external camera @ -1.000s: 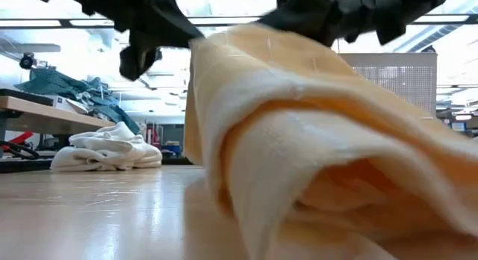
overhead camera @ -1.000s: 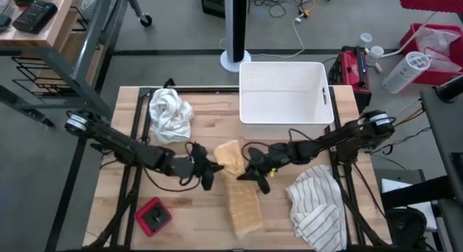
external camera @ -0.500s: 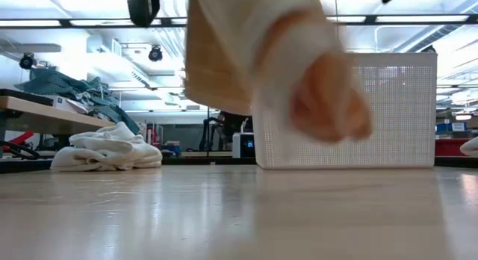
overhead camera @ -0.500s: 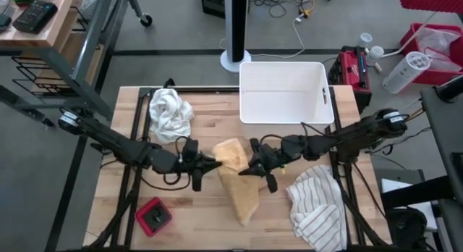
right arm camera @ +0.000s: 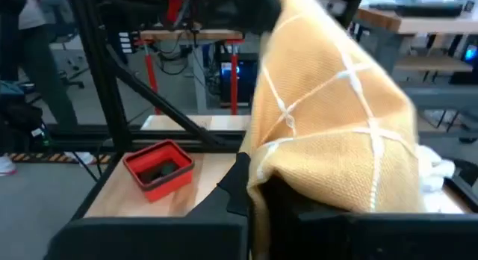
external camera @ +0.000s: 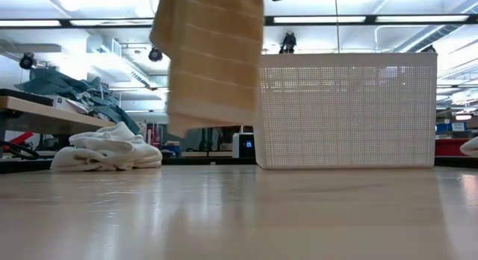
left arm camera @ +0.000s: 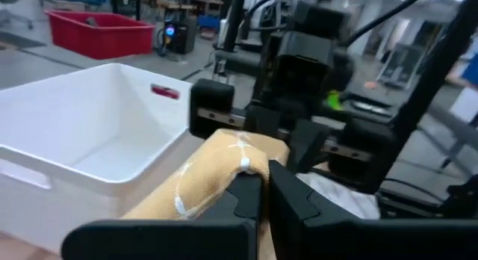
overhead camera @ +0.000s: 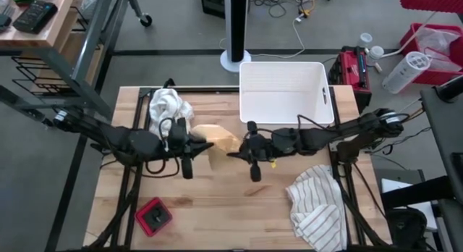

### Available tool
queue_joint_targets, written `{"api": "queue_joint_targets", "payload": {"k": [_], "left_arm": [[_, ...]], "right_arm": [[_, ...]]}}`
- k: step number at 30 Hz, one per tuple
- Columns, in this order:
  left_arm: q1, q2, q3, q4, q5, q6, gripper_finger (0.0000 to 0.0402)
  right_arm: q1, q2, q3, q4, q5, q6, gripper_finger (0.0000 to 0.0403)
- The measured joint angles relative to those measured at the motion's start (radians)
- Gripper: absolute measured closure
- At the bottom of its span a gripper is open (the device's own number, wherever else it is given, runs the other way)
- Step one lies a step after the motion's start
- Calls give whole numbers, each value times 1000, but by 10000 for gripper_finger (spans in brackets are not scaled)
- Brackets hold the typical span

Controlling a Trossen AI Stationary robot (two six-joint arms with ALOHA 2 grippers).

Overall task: Fold towel
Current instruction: Fold the yellow kitchen towel

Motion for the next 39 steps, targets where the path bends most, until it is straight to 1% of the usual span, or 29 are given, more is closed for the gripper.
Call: {"api": "queue_joint_targets", "payload": {"k": [2, 5, 11, 13, 16, 20, 26, 28, 32, 35, 37, 39], "left_arm": [[0, 16, 43, -54, -12, -2, 400], [0, 34, 93, -107, -21, -3, 400], [0, 50, 150, -173, -20, -4, 400], [0, 48, 159, -209, -19, -4, 400], [0, 41, 164, -243, -24, -13, 400], [7, 31, 154, -241, -27, -7, 400], [15, 12, 139, -234, -71, 45, 400], [23, -1, 131, -221, -74, 95, 400], [26, -20, 97, -190, -74, 204, 400], [21, -11, 42, -88, -16, 233, 400], [0, 9, -20, 5, 23, 235, 400], [-30, 51, -93, 99, 38, 239, 400]], "right_arm": [[0, 17, 43, -69, -1, 33, 372], [1, 29, 90, -171, -2, 64, 332], [11, 28, 147, -353, 56, 113, 250], [16, 28, 154, -406, 66, 129, 230], [25, 19, 156, -486, 100, 157, 211], [37, 10, 155, -578, 134, 198, 198], [69, -10, 155, -643, 135, 242, 197], [79, -19, 155, -648, 141, 248, 199], [111, -48, 155, -679, 195, 262, 202], [139, -69, 155, -715, 231, 292, 203], [164, -78, 154, -755, 257, 319, 203], [190, -83, 152, -779, 286, 353, 203]]}}
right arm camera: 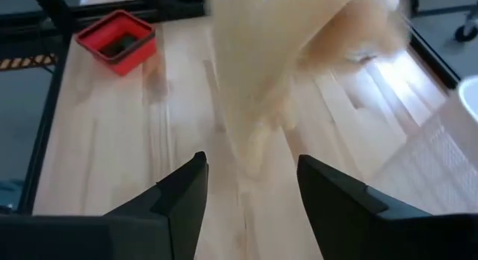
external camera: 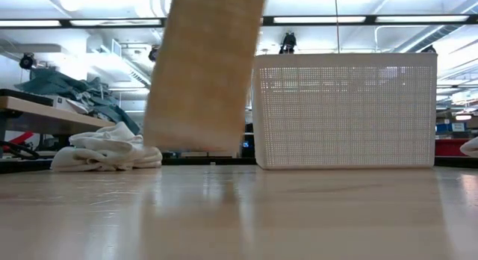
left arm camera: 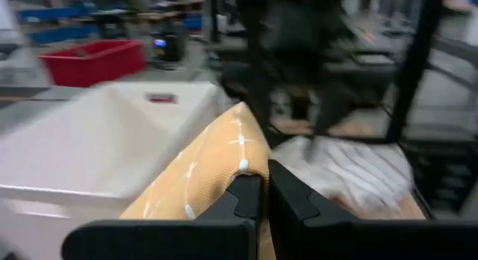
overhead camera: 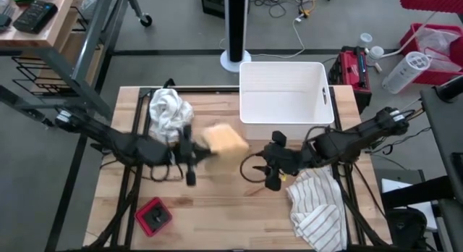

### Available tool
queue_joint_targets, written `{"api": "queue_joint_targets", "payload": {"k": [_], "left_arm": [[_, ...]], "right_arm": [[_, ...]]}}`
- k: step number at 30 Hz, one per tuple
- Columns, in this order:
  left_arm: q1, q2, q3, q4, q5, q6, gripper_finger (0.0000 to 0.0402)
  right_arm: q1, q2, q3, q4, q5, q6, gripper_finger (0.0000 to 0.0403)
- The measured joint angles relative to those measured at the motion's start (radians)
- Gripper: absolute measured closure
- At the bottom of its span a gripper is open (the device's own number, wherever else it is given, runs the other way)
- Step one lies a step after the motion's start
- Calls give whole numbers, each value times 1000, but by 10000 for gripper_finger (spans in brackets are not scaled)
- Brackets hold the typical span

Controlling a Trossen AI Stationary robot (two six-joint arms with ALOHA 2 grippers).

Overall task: Fold towel
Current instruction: Fold the yellow kitchen towel

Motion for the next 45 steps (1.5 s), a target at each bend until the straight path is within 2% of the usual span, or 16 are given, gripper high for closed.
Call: {"api": "queue_joint_targets", "payload": {"k": [3, 7, 11, 14, 19, 23, 26, 29, 33, 36, 39, 42, 45], "left_arm": [[-68, 86, -112, 125, -3, -19, 400], [-204, 205, -212, 397, -71, -45, 400], [-303, 319, -226, 588, -137, -57, 400], [-350, 403, -184, 594, -134, -123, 400], [-425, 524, -110, 435, -150, -370, 386], [-462, 573, -42, 368, -178, -508, 354], [-487, 598, 3, 268, -154, -590, 324], [-520, 595, 62, 106, -144, -676, 296], [-567, 584, 123, -234, -163, -864, 274], [-619, 580, 153, -436, -171, -1031, 270], [-668, 577, 172, -543, -214, -1146, 275], [-682, 567, 201, -572, -305, -1154, 286], [-668, 569, 209, -592, -325, -1128, 298]], "right_arm": [[40, -2, -10, -39, 38, 59, 204], [92, -2, -41, -48, 63, 141, 204], [128, -2, -77, -49, 93, 215, 204], [136, -1, -101, -42, 108, 255, 204], [135, -1, -137, -29, 110, 306, 204], [135, -1, -163, -27, 108, 345, 204], [135, -1, -181, -24, 108, 368, 204], [136, -1, -201, -4, 108, 387, 204], [137, 0, -223, 29, 106, 388, 204], [138, 0, -224, 29, 103, 392, 204], [142, 0, -224, 32, 100, 392, 204], [142, 11, -231, 89, 100, 365, 204], [139, 42, -245, 193, 95, 314, 204]]}}
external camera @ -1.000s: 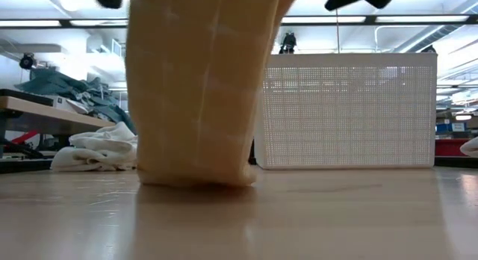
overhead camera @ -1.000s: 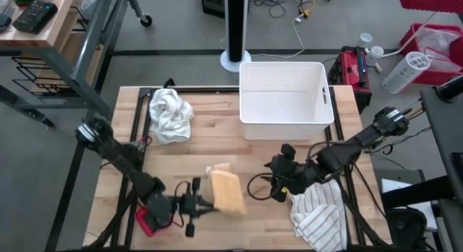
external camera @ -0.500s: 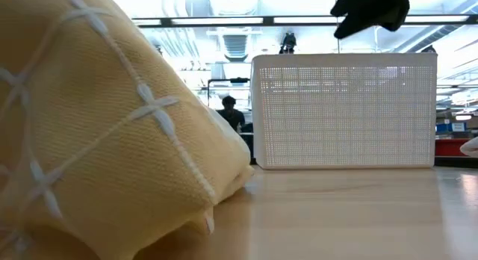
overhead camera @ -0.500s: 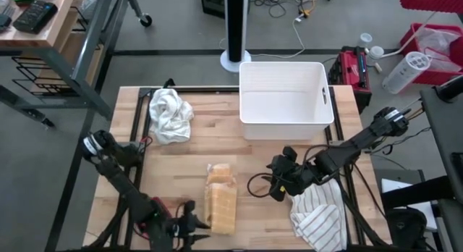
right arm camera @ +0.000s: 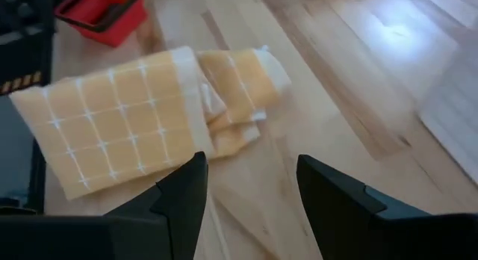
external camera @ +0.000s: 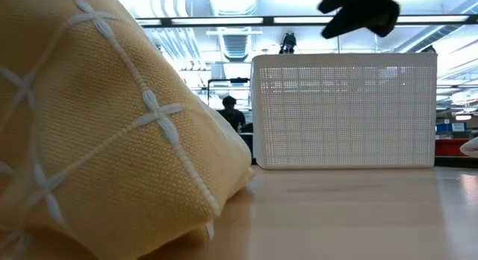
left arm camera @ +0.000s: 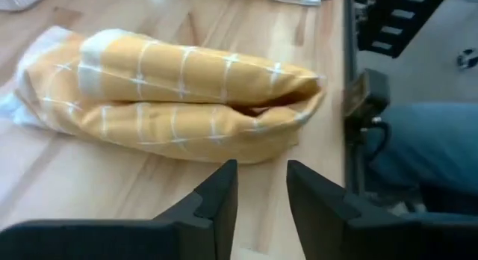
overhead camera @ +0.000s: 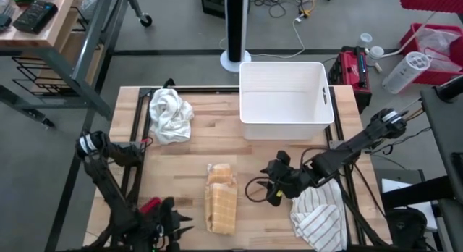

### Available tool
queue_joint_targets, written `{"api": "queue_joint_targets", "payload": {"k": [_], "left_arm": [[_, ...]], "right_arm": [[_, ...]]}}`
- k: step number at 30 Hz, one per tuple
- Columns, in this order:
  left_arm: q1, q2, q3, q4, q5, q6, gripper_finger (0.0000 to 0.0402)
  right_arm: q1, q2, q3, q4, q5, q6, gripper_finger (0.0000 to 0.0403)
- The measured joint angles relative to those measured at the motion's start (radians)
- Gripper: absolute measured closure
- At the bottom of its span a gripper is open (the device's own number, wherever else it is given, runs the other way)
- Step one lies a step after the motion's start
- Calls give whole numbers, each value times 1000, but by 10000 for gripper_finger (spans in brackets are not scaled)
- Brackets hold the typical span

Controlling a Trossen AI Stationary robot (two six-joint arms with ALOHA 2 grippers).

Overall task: Fold towel
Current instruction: Fold the yellow kitchen towel

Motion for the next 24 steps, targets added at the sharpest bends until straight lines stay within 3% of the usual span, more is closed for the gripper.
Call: {"api": "queue_joint_targets", "payload": {"k": [5, 12, 15, 19, 21, 24], "left_arm": [[69, 0, -7, 11, -51, 12, 321], [218, 0, -65, 31, 27, 104, 347], [261, 0, -109, 105, 92, 136, 356], [278, 1, -178, 332, 154, 267, 363], [280, 1, -185, 335, 242, 266, 363], [273, 0, -196, 213, 419, 129, 364]], "right_arm": [[-13, 55, -4, 64, -17, -27, 204], [-22, 84, -5, 66, -12, -27, 204], [-22, 84, -7, 66, -11, -27, 204], [-22, 84, -8, 63, -11, -27, 204], [-23, 84, -9, 63, -11, -27, 204], [-23, 84, -11, 61, -11, -27, 204]]}}
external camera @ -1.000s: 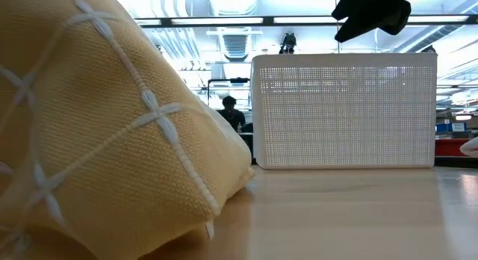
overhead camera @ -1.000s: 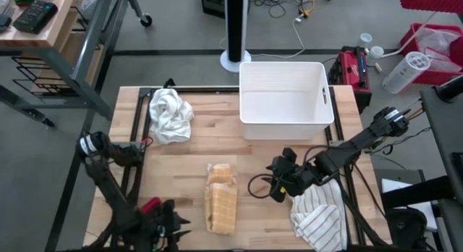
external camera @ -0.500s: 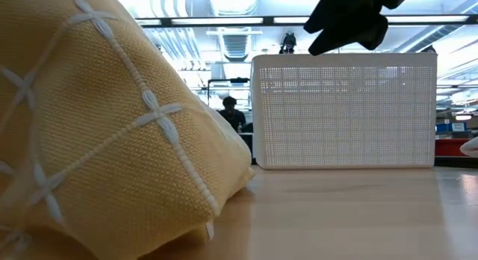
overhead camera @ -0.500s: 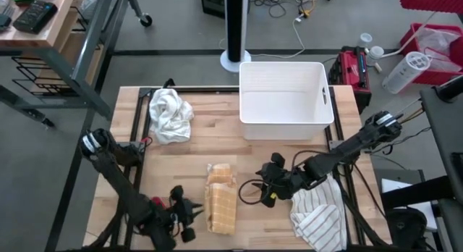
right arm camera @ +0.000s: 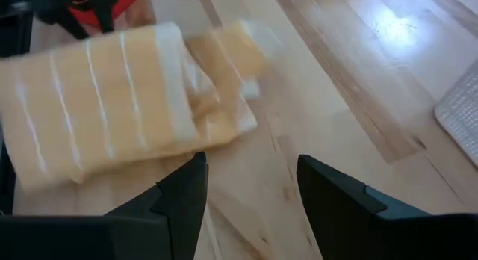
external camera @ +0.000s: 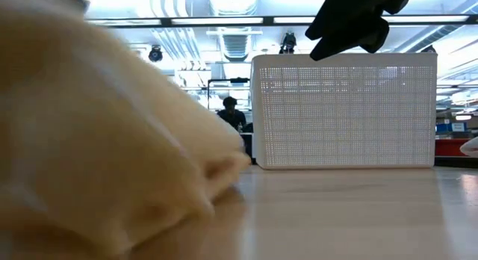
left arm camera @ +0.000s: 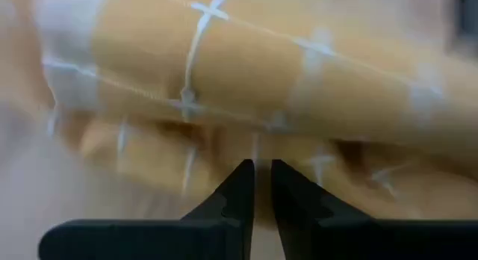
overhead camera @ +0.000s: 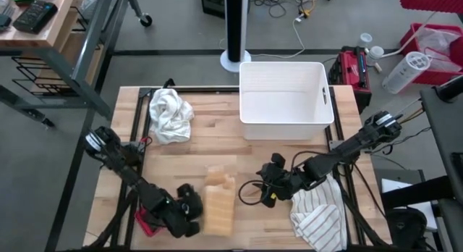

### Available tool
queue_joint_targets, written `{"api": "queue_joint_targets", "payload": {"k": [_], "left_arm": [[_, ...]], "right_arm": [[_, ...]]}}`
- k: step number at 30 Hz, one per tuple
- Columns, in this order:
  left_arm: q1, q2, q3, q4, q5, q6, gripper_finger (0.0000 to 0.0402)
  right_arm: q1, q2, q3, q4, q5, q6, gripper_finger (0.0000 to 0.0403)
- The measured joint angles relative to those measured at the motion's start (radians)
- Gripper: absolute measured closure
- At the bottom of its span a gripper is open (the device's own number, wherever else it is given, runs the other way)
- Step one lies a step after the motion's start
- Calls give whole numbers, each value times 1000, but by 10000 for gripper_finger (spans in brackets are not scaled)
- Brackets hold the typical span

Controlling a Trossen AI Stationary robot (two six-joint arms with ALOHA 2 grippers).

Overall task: Fold towel
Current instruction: Fold the yellow kitchen towel

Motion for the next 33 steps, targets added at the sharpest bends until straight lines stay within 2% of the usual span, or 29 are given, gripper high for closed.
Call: {"api": "queue_joint_targets", "payload": {"k": [2, 7, 14, 18, 24, 29, 33], "left_arm": [[-20, 0, -13, -59, 52, -79, 366], [-39, -39, -15, -60, 21, -134, 377], [-40, -88, 0, -57, -99, -66, 399], [-27, -92, 0, -36, -152, -27, 400], [-29, -78, -11, 90, -96, 69, 397], [-60, -78, -16, 88, -79, 37, 401], [-83, -70, -41, 152, 1, 30, 401]], "right_arm": [[0, 0, 0, 0, 0, -1, 204], [-4, 0, -5, 2, 0, 3, 204], [-21, 6, -32, 7, -2, 24, 204], [-24, 6, -69, 133, -12, 1, 204], [-37, 21, -130, 386, -112, -49, 204], [-39, 115, -134, 509, -290, -16, 204], [-49, 216, -111, 605, -281, -36, 204]]}}
